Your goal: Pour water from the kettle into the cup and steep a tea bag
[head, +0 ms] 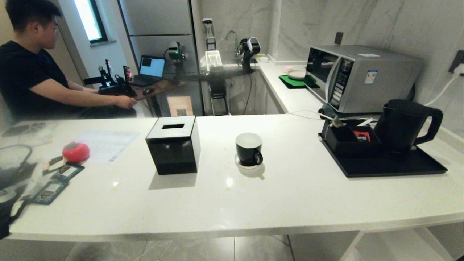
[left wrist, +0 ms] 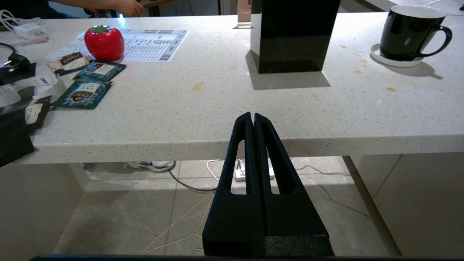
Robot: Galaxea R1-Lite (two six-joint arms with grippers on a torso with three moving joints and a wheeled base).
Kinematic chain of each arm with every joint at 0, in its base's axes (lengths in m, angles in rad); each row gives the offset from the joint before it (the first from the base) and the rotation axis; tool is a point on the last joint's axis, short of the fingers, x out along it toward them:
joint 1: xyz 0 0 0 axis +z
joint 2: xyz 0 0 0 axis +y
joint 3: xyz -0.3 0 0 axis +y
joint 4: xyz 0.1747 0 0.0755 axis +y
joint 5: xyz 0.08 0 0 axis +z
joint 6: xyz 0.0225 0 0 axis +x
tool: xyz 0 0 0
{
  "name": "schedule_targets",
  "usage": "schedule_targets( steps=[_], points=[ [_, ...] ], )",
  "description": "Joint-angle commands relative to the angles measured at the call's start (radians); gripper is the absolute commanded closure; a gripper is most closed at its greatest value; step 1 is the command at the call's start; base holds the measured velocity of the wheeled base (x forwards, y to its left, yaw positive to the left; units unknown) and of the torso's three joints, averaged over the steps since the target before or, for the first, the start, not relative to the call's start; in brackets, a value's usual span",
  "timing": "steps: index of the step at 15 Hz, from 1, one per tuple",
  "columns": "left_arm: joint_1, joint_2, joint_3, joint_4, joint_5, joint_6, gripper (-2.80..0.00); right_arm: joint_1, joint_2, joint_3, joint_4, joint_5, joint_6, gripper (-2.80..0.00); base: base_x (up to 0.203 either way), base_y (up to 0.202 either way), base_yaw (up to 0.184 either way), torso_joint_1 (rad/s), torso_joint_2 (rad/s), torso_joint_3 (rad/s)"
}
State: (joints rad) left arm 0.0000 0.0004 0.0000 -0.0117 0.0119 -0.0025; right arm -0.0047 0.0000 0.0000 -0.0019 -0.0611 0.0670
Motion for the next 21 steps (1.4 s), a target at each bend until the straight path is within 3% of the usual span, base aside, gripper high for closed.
schedule_targets(
  steps=[1, 8, 21],
  points=[
    [0.000, 0.000, 0.000, -0.001, 0.000, -0.001, 0.00, 0.000, 0.002, 0.000, -0.001, 0.000, 0.001, 0.00, 0.000, 0.000, 0.000, 0.000, 0.00, 0.000],
    [0.000, 0.000, 0.000, -0.001, 0.000, 0.001, 0.00, 0.000, 0.002, 0.000, -0.001, 0.000, 0.001, 0.00, -0.001, -0.038, 0.002, 0.001, 0.00, 0.002],
    [0.000, 0.000, 0.000, -0.001, 0.000, 0.001, 0.00, 0.000, 0.002, 0.000, 0.000, 0.000, 0.001, 0.00, 0.000, -0.194, 0.002, 0.003, 0.00, 0.002]
  ],
)
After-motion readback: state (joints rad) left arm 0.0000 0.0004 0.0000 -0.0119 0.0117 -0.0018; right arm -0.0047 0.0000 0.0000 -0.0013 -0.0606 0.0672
